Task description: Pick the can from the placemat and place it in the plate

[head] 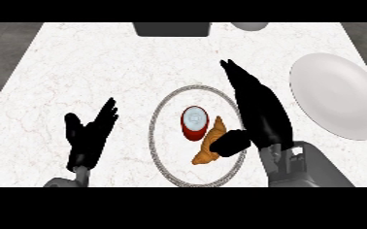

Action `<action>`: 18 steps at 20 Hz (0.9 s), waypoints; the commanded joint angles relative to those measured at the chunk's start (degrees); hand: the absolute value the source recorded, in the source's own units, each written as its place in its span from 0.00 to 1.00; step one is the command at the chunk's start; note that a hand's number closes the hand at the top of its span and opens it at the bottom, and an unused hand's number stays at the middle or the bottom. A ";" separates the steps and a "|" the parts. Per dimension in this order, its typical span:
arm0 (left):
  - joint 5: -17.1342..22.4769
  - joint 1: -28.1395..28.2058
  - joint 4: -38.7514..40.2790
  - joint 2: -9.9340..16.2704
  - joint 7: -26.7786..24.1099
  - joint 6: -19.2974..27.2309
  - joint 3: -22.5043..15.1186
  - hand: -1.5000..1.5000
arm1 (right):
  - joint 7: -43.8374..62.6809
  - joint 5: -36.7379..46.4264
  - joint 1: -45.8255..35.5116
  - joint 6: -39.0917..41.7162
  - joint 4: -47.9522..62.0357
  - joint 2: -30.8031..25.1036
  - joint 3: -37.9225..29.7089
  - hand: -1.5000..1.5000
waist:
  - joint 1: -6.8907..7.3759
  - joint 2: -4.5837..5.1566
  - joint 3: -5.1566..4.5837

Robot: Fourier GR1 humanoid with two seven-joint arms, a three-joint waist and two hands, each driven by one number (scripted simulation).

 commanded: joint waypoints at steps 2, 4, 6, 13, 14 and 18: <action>-1.27 1.80 0.38 -1.08 -1.99 -0.69 0.68 0.50 | 4.62 5.24 -2.46 3.67 4.19 6.08 1.10 0.00 | -0.24 0.11 -0.06; -1.41 -0.01 1.19 -2.36 0.53 -0.06 0.18 0.50 | 7.23 6.47 -3.89 5.18 5.21 8.39 1.88 0.00 | -0.35 0.11 -0.07; 1.74 1.37 2.68 2.60 -2.80 -5.84 4.85 0.50 | 7.07 6.14 0.62 4.39 5.31 8.85 2.99 0.00 | -0.46 0.12 -0.08; -3.07 1.99 -2.02 -1.80 0.85 -1.93 2.26 0.50 | 0.04 9.60 2.22 4.03 13.10 15.53 0.50 0.00 | -0.31 0.12 -0.04; -4.13 -0.46 -1.63 -3.52 2.78 -0.23 1.39 0.50 | -0.22 8.48 2.42 5.80 11.71 14.27 -1.48 0.00 | -0.44 0.12 -0.03; -2.52 3.25 -7.14 -0.31 4.70 -3.65 3.44 0.50 | 2.34 12.57 1.30 -0.26 16.64 16.81 4.55 0.00 | -0.07 0.10 -0.03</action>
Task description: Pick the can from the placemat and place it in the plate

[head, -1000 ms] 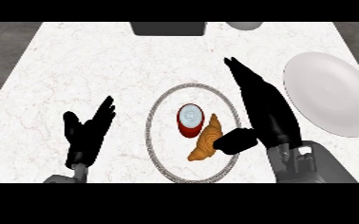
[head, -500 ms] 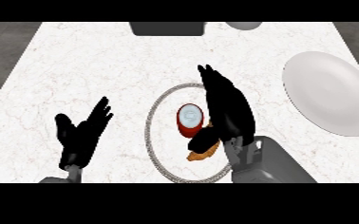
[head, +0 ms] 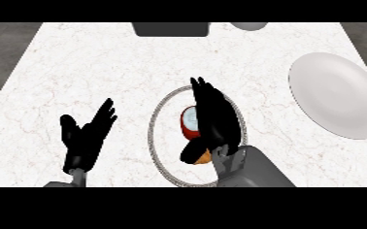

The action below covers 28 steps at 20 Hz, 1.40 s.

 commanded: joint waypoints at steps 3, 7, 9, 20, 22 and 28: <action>-0.27 -0.69 0.12 -1.12 1.77 -0.38 1.05 0.50 | 0.63 3.77 -1.60 0.46 6.94 1.33 -0.29 0.00 | -0.05 0.08 -0.05; -1.42 1.80 0.07 0.06 -0.45 -2.64 1.48 0.50 | 1.99 5.69 -0.59 -1.41 6.88 1.35 1.48 0.00 | -0.02 0.04 -0.04; -2.22 -0.39 3.20 -2.22 -1.60 -1.33 1.87 0.50 | 2.22 5.39 0.15 0.88 6.69 1.36 0.67 0.00 | -0.19 0.05 -0.05; -2.73 -1.81 5.35 -2.47 -2.13 -4.46 4.60 0.50 | 0.96 -1.23 -6.25 -5.00 19.11 1.37 4.15 0.00 | 0.20 0.14 -0.05; -4.01 0.48 2.81 -3.69 -1.80 -2.91 2.69 0.50 | -1.53 0.32 -3.50 4.59 15.07 1.37 2.78 1.00 | -0.13 0.06 -0.05; -4.25 -1.30 4.36 -4.26 -1.73 -3.66 4.77 0.50 | -7.99 6.52 -2.88 -0.06 19.80 1.36 2.24 1.00 | -0.10 0.08 -0.04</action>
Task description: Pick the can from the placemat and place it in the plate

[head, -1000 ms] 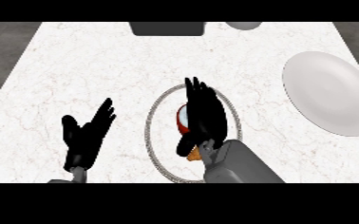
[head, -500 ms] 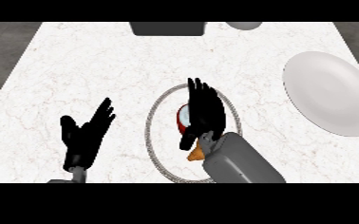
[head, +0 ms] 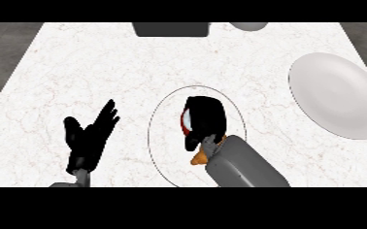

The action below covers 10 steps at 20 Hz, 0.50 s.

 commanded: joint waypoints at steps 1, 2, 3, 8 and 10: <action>0.16 2.43 -0.55 0.38 -1.44 -1.70 1.21 0.50 | -1.04 2.44 0.67 2.23 -0.77 0.22 -0.35 1.00 | -0.04 0.27 -0.11; -0.77 1.67 0.87 -1.13 -1.50 -0.50 0.26 0.50 | -2.09 1.75 -1.42 -1.79 5.01 0.22 0.80 1.00 | 0.15 0.33 -0.11; -2.67 0.66 4.36 -2.61 -3.79 -0.19 -1.53 0.50 | 0.65 1.13 -4.30 -0.33 2.60 0.22 0.46 1.00 | 0.08 0.34 -0.12; 0.17 -0.86 0.32 -0.38 0.99 -1.22 1.34 0.50 | 5.09 8.78 -3.73 -13.77 6.33 0.22 -1.44 1.00 | 1.06 0.53 -0.09; -0.68 -1.15 -0.01 -0.45 1.34 -1.40 0.08 0.50 | 10.76 10.59 -6.77 -16.22 8.98 0.22 -8.47 1.00 | 1.13 0.69 -0.08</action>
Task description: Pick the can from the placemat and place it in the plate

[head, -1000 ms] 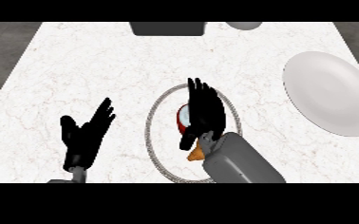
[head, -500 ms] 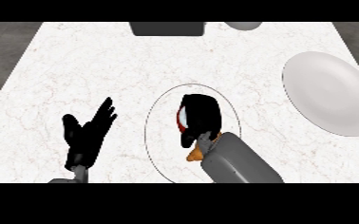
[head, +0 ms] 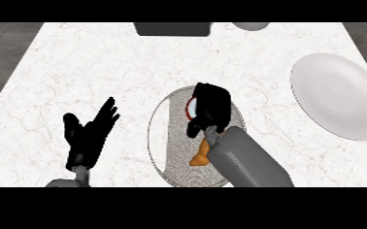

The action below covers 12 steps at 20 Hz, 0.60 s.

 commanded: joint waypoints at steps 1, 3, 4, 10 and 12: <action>-0.42 -0.51 -0.09 -0.24 0.01 0.31 -0.24 0.50 | 9.64 4.32 -3.91 -10.65 7.13 0.15 -8.57 1.00 | 0.66 0.62 -0.06; 0.02 1.07 -0.03 -0.99 -0.35 -0.22 -0.92 0.50 | 12.22 9.38 -6.99 -16.22 8.84 0.11 -11.07 1.00 | 0.89 0.48 -0.09; -0.60 1.27 0.28 -0.28 -0.72 -0.39 -0.91 0.50 | 13.32 11.91 -8.22 -19.27 9.27 0.14 -9.96 1.00 | 1.31 0.43 -0.10; -0.03 0.53 0.55 0.59 -0.43 -0.61 0.49 0.50 | 18.64 25.29 -14.00 -28.55 13.11 0.10 -14.79 1.00 | 0.83 0.22 -0.12; -1.19 -1.00 0.53 -1.48 1.28 1.43 -0.97 0.50 | 20.83 28.25 -13.85 -31.19 12.05 0.10 -15.93 1.00 | 0.08 0.11 -0.09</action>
